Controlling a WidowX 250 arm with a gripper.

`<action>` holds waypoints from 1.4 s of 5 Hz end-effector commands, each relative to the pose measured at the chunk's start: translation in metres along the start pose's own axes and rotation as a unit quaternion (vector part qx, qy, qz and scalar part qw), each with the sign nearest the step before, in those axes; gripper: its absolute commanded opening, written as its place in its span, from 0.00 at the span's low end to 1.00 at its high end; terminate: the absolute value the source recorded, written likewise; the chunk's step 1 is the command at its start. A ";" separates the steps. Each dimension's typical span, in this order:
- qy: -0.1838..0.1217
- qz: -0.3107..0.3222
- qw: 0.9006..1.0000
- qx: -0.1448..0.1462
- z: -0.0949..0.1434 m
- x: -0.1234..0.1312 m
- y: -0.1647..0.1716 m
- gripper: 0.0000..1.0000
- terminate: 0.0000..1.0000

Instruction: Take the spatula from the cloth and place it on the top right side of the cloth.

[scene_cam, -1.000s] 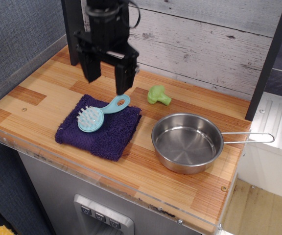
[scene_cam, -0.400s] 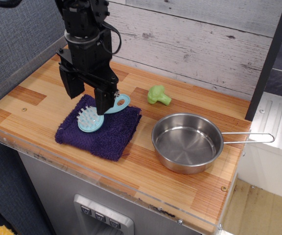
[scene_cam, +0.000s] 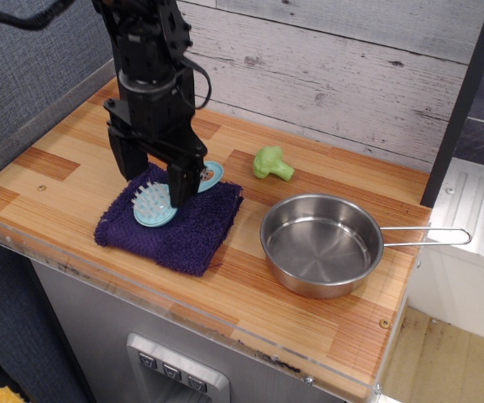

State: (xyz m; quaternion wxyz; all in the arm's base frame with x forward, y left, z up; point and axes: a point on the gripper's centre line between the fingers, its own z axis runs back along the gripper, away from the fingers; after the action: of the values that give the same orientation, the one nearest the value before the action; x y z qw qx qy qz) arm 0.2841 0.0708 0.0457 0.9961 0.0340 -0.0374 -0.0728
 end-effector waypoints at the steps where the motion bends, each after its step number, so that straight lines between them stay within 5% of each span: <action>1: -0.004 -0.002 1.000 -0.002 -0.006 0.006 0.002 1.00 0.00; 3: 0.004 -0.001 1.000 -0.006 -0.012 0.004 0.004 1.00 0.00; 4: 0.004 -0.005 1.000 -0.005 -0.012 0.004 0.002 0.00 0.00; 6: -0.058 0.016 0.998 -0.002 0.044 0.016 0.026 0.00 0.00; 7: -0.064 0.050 0.997 0.004 0.046 0.023 0.064 0.00 0.00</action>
State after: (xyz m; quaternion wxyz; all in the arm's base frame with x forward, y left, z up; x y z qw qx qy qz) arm 0.3117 0.1276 0.0843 0.9962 0.0229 -0.0814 -0.0227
